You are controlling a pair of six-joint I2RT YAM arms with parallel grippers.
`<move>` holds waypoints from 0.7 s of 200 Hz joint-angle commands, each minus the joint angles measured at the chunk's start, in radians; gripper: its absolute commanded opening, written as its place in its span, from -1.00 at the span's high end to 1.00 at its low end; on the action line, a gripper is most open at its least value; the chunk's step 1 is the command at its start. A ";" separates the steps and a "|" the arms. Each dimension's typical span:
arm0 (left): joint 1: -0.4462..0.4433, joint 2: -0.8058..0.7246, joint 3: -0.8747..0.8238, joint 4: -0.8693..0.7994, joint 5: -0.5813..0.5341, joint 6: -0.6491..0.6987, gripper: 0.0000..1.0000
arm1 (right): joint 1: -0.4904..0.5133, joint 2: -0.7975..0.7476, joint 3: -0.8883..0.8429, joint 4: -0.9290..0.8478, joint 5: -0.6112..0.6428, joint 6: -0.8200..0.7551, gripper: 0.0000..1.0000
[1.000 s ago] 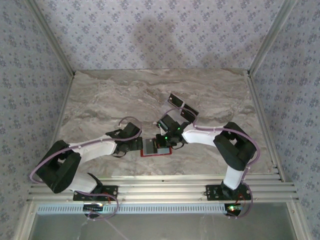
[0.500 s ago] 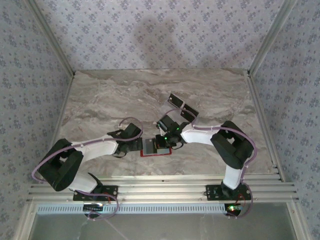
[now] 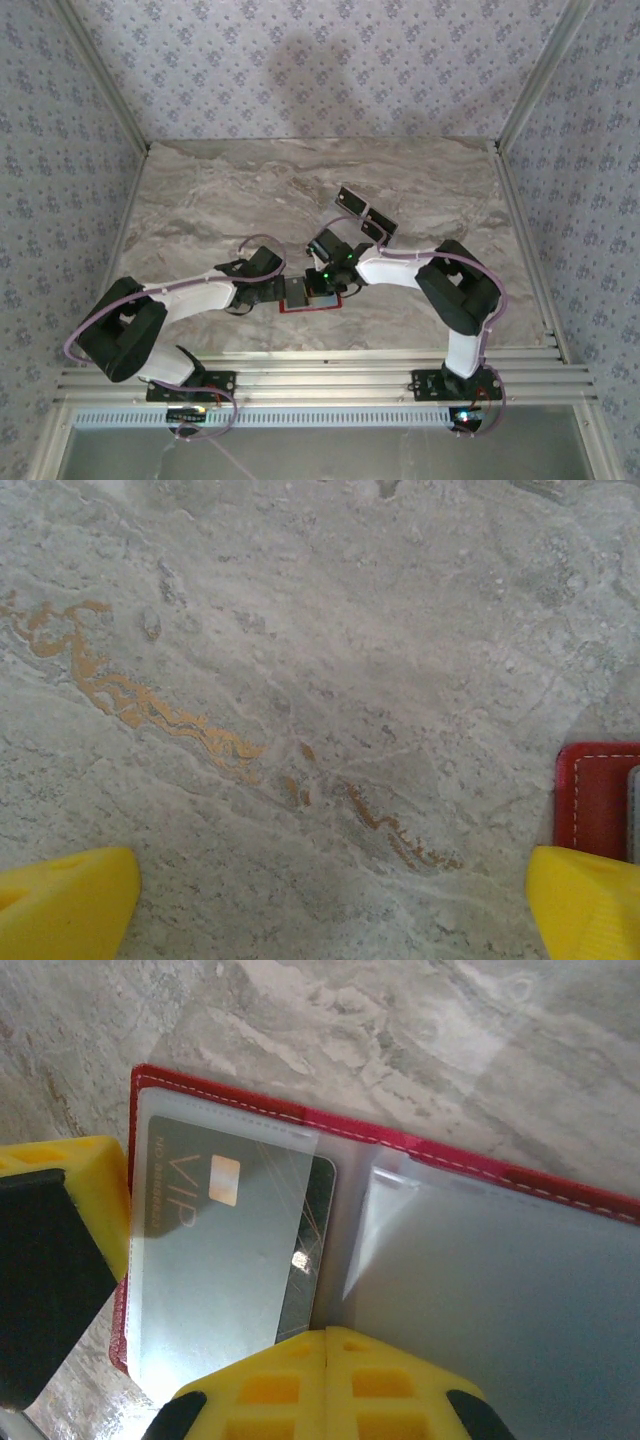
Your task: Put the credit cards into the card holder
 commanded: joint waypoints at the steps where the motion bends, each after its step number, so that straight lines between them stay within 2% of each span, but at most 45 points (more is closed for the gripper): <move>1: -0.004 0.045 -0.033 0.012 0.028 -0.024 -0.98 | 0.022 0.025 0.030 -0.004 -0.021 0.018 0.99; 52: -0.009 0.049 -0.036 0.016 0.027 -0.027 -0.98 | 0.034 0.024 0.020 0.019 -0.053 0.035 1.00; 86: -0.012 0.051 -0.036 0.018 0.028 -0.029 -0.98 | 0.014 0.018 -0.022 0.076 -0.098 0.072 0.99; 140: -0.014 0.048 -0.034 0.013 0.020 -0.037 -0.98 | -0.015 -0.021 -0.042 0.076 -0.095 0.069 0.95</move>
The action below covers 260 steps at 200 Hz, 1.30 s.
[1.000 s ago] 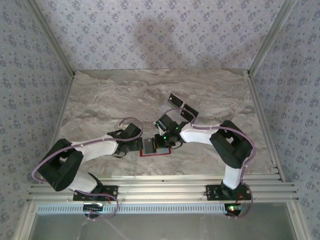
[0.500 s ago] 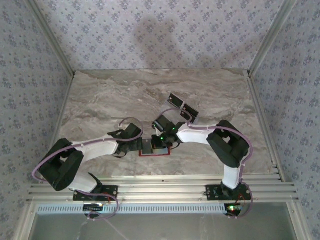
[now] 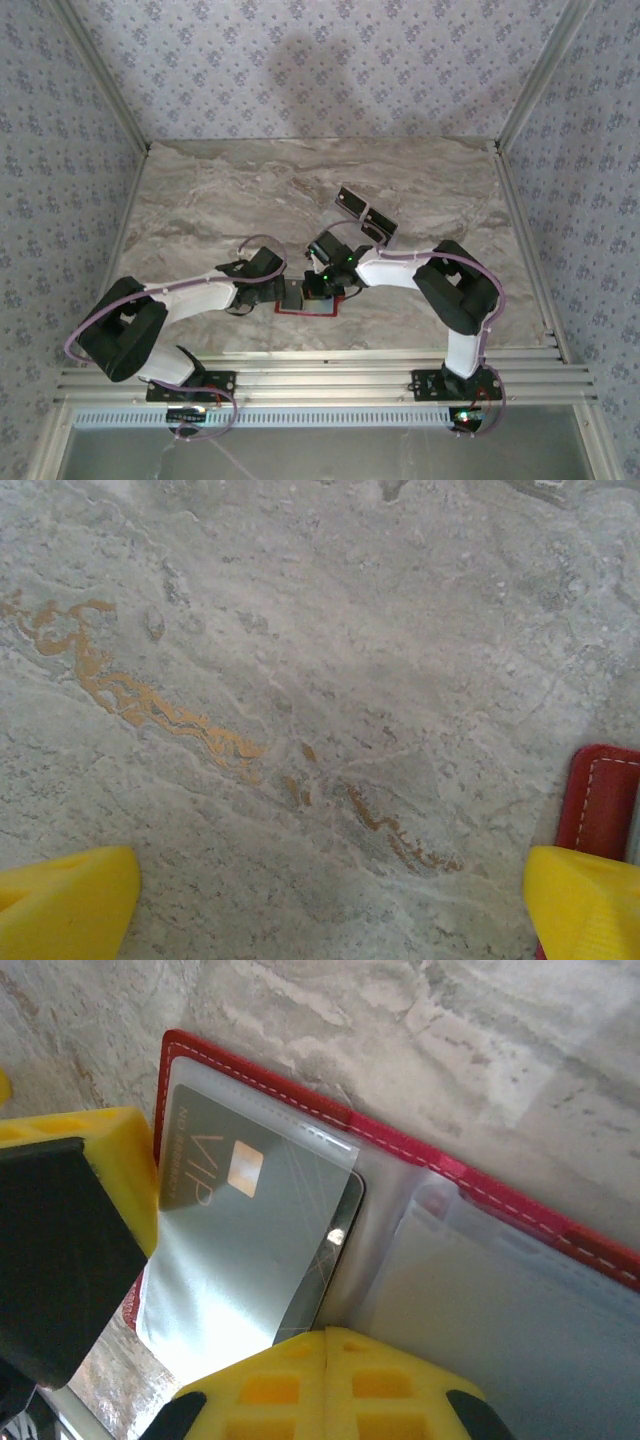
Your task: Put the credit cards into the card holder
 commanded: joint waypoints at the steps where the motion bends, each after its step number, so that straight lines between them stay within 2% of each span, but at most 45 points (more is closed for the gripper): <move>1: -0.004 0.045 -0.034 0.012 0.034 -0.022 -0.98 | -0.011 -0.025 -0.015 0.029 -0.013 0.009 0.95; 21: -0.005 0.038 -0.028 -0.002 0.021 -0.028 -0.99 | -0.025 -0.061 -0.025 0.026 -0.010 0.001 0.82; 67: 0.002 -0.028 0.000 -0.084 -0.056 -0.041 -0.99 | -0.044 -0.173 -0.063 -0.032 0.048 -0.028 0.32; 108: 0.032 -0.159 -0.005 -0.135 -0.083 -0.035 -1.00 | -0.028 -0.216 -0.098 -0.087 0.127 -0.048 0.26; 135: 0.060 -0.242 -0.034 -0.089 0.005 0.004 -1.00 | -0.001 -0.258 -0.111 -0.131 0.216 -0.051 0.02; 156: 0.097 -0.275 -0.073 0.008 0.143 0.017 -0.99 | 0.017 -0.290 -0.110 -0.177 0.295 -0.075 -0.03; 174: 0.109 -0.275 -0.096 0.069 0.212 0.006 -1.00 | 0.026 -0.306 -0.107 -0.219 0.367 -0.079 -0.08; 206: 0.111 -0.236 -0.104 0.136 0.276 -0.010 -1.00 | 0.044 -0.280 -0.083 -0.288 0.472 -0.082 -0.18; 260: 0.110 -0.159 -0.110 0.219 0.346 -0.040 -1.00 | 0.053 -0.198 -0.063 -0.279 0.496 -0.092 -0.17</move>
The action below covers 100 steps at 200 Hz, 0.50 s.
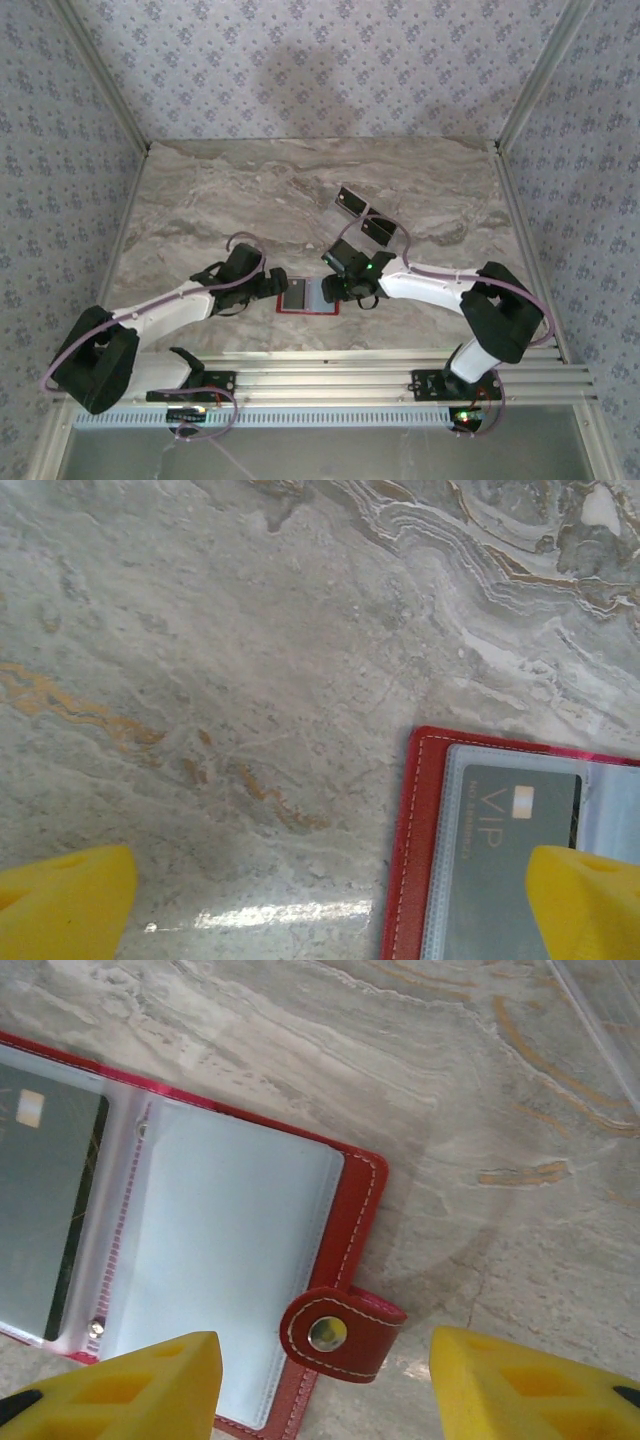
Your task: Put the credit cards into the card holder
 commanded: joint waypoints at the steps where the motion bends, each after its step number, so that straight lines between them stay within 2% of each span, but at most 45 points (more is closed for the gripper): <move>1: 0.005 0.039 -0.008 0.076 0.066 -0.028 -1.00 | 0.009 0.061 0.035 -0.026 0.054 -0.015 -0.17; 24: 0.005 0.051 -0.013 0.099 0.088 -0.035 -1.00 | 0.006 0.069 0.024 -0.015 0.036 -0.007 -0.10; 100: -0.014 0.083 -0.027 0.193 0.139 -0.061 -1.00 | -0.036 0.086 -0.001 0.036 -0.029 -0.010 0.30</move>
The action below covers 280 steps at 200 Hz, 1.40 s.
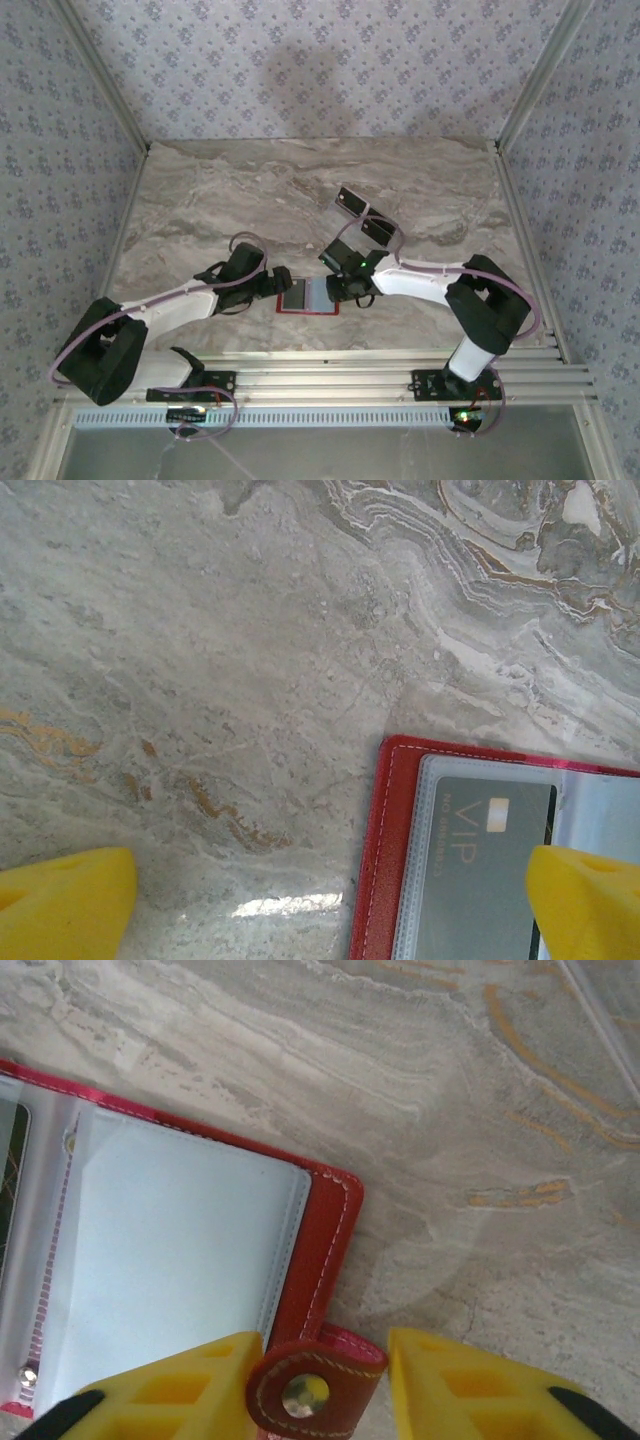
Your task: Put the credit cards into the card holder
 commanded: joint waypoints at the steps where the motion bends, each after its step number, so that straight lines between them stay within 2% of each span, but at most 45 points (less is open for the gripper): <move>1: -0.019 0.035 -0.015 0.113 0.088 -0.027 -1.00 | -0.015 0.016 -0.017 0.021 -0.035 -0.001 0.30; 35: -0.039 0.054 -0.013 0.141 0.091 -0.034 -0.99 | -0.040 0.024 -0.030 0.060 -0.062 -0.019 0.49; 73: -0.064 0.061 -0.011 0.175 0.099 -0.042 -1.00 | -0.051 0.030 -0.025 0.071 -0.083 -0.024 0.56; 280: -0.129 0.096 0.031 0.261 0.120 -0.070 -0.99 | -0.042 0.038 -0.025 0.087 -0.101 -0.016 0.64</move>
